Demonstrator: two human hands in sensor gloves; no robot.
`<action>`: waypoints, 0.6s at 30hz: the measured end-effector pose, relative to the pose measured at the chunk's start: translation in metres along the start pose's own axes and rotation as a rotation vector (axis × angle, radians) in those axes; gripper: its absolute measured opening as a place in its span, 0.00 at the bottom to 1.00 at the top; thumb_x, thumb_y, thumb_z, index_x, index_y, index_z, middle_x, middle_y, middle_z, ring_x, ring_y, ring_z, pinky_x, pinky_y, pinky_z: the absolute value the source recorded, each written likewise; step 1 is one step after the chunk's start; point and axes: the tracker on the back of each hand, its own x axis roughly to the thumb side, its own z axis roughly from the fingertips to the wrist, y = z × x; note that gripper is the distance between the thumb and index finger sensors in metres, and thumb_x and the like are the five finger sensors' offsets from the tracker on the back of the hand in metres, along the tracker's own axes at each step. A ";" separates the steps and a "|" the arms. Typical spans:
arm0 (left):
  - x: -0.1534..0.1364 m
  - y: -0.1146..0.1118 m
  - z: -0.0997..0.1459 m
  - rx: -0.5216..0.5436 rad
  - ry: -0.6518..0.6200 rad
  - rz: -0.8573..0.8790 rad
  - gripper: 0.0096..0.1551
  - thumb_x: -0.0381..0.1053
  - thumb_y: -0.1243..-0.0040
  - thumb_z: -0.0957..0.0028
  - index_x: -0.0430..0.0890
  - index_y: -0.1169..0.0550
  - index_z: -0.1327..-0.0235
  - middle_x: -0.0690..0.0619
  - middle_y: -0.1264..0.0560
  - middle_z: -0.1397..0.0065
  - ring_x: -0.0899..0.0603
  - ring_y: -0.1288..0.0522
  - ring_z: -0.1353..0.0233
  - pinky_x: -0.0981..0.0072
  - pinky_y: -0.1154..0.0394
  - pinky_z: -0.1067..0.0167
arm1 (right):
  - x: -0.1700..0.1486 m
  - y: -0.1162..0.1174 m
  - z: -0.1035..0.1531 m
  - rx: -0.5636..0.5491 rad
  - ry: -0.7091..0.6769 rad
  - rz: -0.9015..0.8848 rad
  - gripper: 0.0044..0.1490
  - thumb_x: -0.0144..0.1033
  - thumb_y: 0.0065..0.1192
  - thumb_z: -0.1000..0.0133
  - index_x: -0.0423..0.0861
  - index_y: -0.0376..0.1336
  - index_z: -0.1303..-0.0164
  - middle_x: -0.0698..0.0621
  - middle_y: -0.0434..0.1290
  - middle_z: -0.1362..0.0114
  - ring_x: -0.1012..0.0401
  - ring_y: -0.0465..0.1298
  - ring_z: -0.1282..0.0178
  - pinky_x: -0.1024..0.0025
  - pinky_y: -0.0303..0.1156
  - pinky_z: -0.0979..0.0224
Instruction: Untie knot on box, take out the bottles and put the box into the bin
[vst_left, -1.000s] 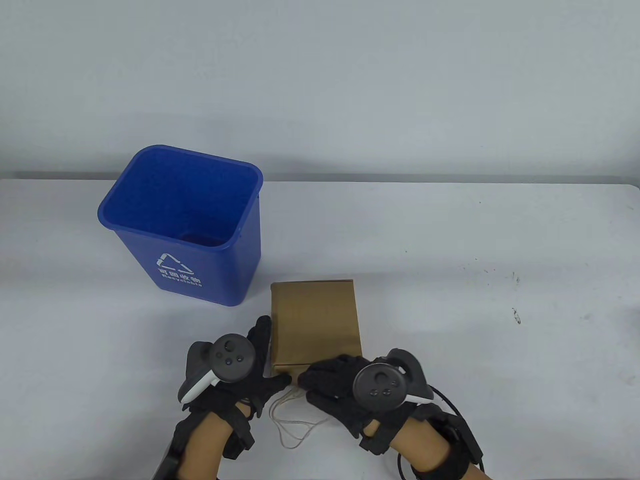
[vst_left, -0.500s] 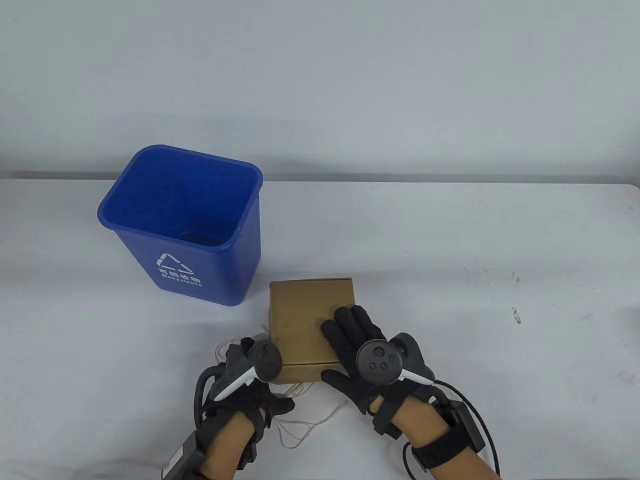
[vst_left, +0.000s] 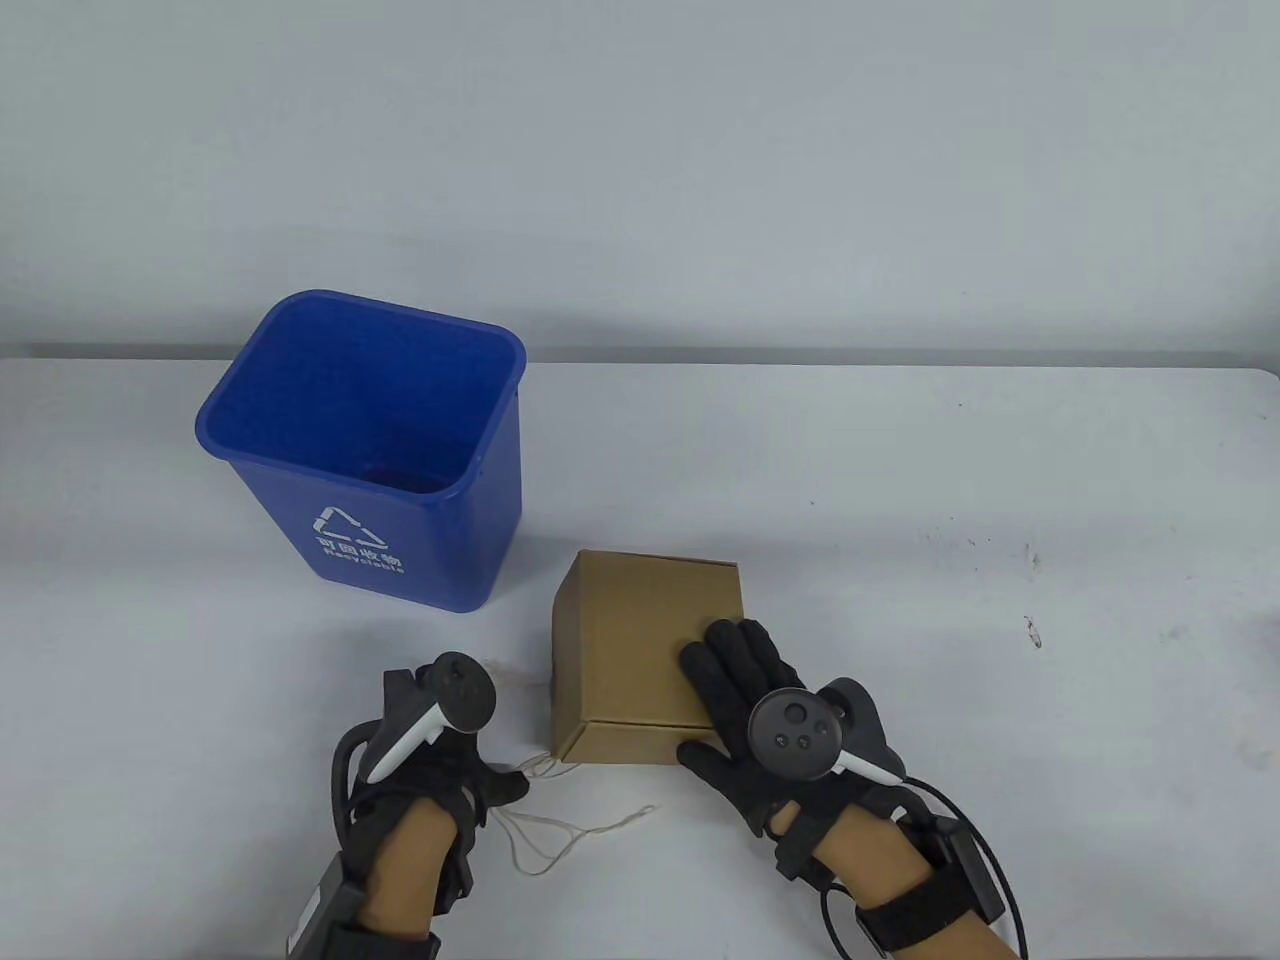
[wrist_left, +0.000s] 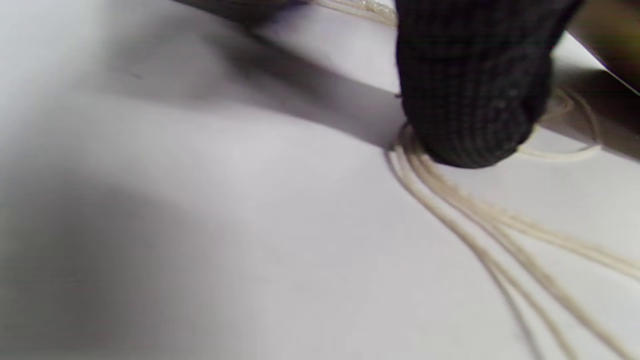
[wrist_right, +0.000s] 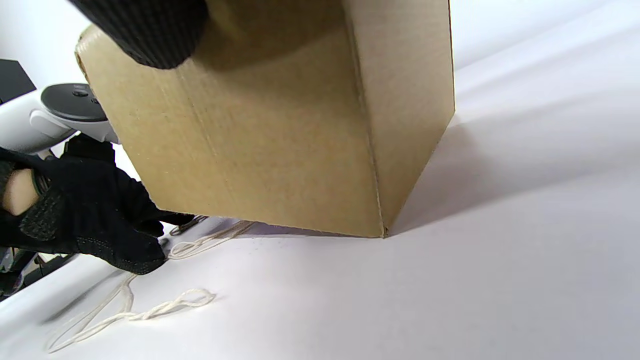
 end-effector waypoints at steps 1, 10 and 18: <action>-0.002 0.001 0.000 0.004 0.004 0.006 0.70 0.63 0.29 0.58 0.47 0.61 0.20 0.39 0.68 0.19 0.23 0.64 0.18 0.26 0.58 0.26 | 0.000 0.000 0.000 0.000 -0.001 -0.006 0.53 0.57 0.48 0.43 0.52 0.26 0.22 0.46 0.21 0.19 0.38 0.25 0.21 0.28 0.39 0.27; -0.019 0.015 -0.001 0.082 -0.008 0.041 0.63 0.55 0.25 0.55 0.50 0.55 0.19 0.44 0.56 0.16 0.26 0.55 0.17 0.30 0.49 0.25 | 0.006 0.000 0.001 0.033 -0.010 0.015 0.51 0.56 0.49 0.44 0.50 0.32 0.20 0.47 0.24 0.18 0.39 0.24 0.21 0.29 0.39 0.27; -0.026 0.028 0.000 0.219 -0.032 0.029 0.50 0.43 0.25 0.52 0.52 0.41 0.21 0.47 0.38 0.20 0.36 0.34 0.24 0.43 0.31 0.31 | 0.001 -0.003 0.002 0.048 -0.003 0.002 0.51 0.56 0.49 0.44 0.50 0.32 0.20 0.47 0.24 0.18 0.40 0.24 0.21 0.29 0.39 0.27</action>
